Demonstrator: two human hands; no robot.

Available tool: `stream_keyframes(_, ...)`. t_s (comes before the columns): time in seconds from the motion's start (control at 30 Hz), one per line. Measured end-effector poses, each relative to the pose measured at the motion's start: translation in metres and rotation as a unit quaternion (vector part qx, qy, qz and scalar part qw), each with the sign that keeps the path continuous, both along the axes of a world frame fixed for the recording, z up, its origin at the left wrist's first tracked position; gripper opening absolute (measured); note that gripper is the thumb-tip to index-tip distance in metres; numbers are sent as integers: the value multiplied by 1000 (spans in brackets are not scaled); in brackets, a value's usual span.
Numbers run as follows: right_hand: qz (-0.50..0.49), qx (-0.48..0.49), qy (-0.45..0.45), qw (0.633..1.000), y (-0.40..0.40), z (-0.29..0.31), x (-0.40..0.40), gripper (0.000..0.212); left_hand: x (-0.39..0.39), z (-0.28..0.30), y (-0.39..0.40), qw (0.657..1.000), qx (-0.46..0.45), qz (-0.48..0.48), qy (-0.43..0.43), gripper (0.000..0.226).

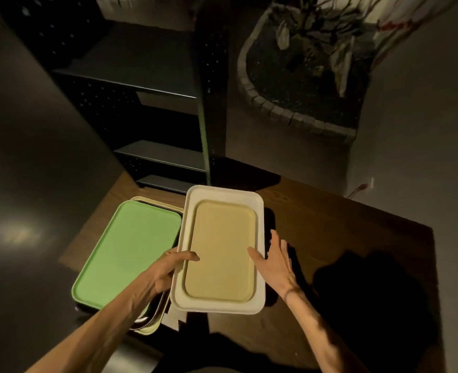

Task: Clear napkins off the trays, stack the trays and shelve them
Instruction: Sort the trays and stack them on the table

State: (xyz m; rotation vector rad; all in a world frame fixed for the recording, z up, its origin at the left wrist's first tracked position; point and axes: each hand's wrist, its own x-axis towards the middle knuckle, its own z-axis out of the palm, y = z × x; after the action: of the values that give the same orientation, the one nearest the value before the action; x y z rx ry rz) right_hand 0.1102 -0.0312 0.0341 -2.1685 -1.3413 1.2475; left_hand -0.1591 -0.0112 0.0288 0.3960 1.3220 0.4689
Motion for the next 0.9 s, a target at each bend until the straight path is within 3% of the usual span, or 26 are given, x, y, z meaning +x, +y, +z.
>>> stream_keyframes(0.1,-24,-46,180,982,4,0,-28,50,-37,-4,-6,1000,-11,0,-4,37)
stream_keyframes(0.17,-16,-49,196,979,3,-5,-49,32,-56,-4,-10,1000,-11,-3,3,32)
stream_keyframes(0.3,18,-73,181,981,1,-17,-92,13,-99,-16,-15,999,3,-9,49,27)
stream_keyframes(0.43,50,-102,137,984,3,-30,-134,29,-140,-27,-16,992,17,-18,120,24)
stream_keyframes(0.57,69,-121,114,984,10,-36,-174,38,-180,-39,-14,983,43,3,177,46)
stream_keyframes(0.7,67,-152,113,980,16,-39,-209,41,-207,-51,-8,960,95,-10,264,34)
stream_keyframes(0.8,55,-165,94,980,19,-44,-231,52,-218,-62,-1,918,177,-51,351,19)
stream_keyframes(0.9,85,-199,16,976,25,-51,-246,67,-226,-73,4,848,239,-109,460,23)
